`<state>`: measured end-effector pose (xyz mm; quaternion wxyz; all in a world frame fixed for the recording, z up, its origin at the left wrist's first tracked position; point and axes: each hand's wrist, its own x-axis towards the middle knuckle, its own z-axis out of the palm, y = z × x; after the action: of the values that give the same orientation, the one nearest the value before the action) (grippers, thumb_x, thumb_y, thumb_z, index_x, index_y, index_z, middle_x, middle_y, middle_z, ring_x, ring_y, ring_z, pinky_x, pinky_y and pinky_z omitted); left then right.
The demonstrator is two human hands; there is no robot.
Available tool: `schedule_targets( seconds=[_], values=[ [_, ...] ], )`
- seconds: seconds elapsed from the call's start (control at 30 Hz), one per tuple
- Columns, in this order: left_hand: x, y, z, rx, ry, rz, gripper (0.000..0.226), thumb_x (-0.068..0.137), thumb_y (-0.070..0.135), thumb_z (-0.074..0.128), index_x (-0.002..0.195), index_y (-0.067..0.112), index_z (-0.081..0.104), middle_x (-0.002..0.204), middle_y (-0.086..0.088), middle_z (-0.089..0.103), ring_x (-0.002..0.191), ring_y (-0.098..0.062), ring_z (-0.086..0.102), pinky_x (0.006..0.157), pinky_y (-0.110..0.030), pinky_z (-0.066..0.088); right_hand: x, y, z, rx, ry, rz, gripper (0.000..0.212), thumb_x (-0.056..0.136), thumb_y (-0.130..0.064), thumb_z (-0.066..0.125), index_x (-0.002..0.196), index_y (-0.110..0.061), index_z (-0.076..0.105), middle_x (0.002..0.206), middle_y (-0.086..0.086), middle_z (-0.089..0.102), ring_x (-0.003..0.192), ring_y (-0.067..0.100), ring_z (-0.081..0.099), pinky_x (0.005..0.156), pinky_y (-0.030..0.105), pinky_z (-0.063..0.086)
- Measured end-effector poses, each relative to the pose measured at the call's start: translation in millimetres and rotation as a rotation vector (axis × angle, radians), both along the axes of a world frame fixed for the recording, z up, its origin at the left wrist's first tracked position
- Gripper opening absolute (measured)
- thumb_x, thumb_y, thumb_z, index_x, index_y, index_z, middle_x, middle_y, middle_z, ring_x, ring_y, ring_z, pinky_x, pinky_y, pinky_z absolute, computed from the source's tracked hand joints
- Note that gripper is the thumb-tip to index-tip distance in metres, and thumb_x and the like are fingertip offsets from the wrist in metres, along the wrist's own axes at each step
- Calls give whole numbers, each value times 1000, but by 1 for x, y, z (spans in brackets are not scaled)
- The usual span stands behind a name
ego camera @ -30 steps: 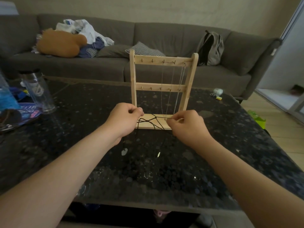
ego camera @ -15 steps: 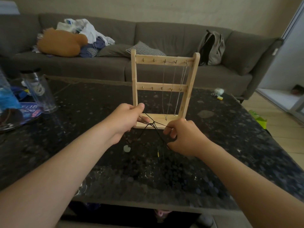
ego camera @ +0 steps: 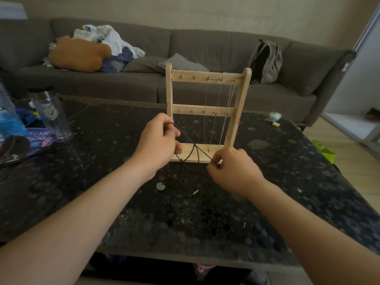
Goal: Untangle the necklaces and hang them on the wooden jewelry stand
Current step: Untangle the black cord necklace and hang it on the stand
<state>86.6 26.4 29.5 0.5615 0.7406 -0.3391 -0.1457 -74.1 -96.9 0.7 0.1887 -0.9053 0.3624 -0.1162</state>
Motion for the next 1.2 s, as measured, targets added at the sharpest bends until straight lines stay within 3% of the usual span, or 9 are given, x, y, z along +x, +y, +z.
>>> schedule_targets(
  seconds=[0.13,0.37,0.53,0.6,0.7,0.83,0.93,1.07,1.2],
  values=[
    [-1,1,6,-70,92,65,10,109,29,63,114,22,59,103,-4,68,73,-10,57,61,-25,48,-1,0,0,-53,94,12,9,98,-32,73,103,-25,74,94,-6,62,77,9,63,58,21,49],
    [-3,4,20,115,261,33,80,97,82,45,87,10,77,77,-1,60,81,-17,57,103,-47,41,-2,-3,6,37,156,57,19,88,-29,84,99,-28,68,106,-2,64,88,12,65,76,26,59],
    [2,-2,9,568,-365,29,112,93,88,-4,68,24,84,98,6,72,117,-18,49,117,-61,25,-6,-4,9,40,285,65,28,89,-12,82,112,-23,69,102,-2,61,93,17,64,88,34,62],
    [4,-1,1,714,-598,76,114,92,87,-9,67,21,82,93,4,68,116,-24,43,105,-55,28,-7,-5,11,-3,330,45,33,89,-12,82,118,-20,70,109,2,65,101,21,64,95,39,61],
    [7,-2,-7,801,-674,68,111,94,84,-8,68,20,78,87,1,68,108,-24,43,105,-56,29,-9,-9,11,-109,409,21,40,90,-17,81,128,-22,69,122,6,65,120,29,57,102,44,53],
    [10,-6,-11,695,-473,24,87,107,74,14,83,21,79,81,1,74,91,-22,67,110,-57,42,-8,-12,6,-159,283,-62,18,95,-32,71,111,-23,76,111,2,70,114,28,61,99,45,48],
    [7,-5,-7,427,-161,-16,58,114,54,38,96,15,77,73,-1,73,70,-17,70,73,-39,60,-5,-12,7,-20,99,-120,30,102,-42,62,90,-21,78,92,-2,73,89,21,65,94,43,51],
    [5,-4,-1,199,199,-48,39,110,48,55,106,14,74,63,2,54,56,-11,55,59,-34,62,0,-4,20,291,-235,-221,41,110,-40,53,89,-15,78,76,1,73,65,14,65,63,33,53],
    [5,1,7,244,222,-69,58,103,68,52,102,16,78,67,3,50,61,-13,46,59,-33,42,0,3,30,676,-536,-273,49,113,-34,42,88,-9,75,69,7,71,75,23,71,86,41,53]
  ],
)
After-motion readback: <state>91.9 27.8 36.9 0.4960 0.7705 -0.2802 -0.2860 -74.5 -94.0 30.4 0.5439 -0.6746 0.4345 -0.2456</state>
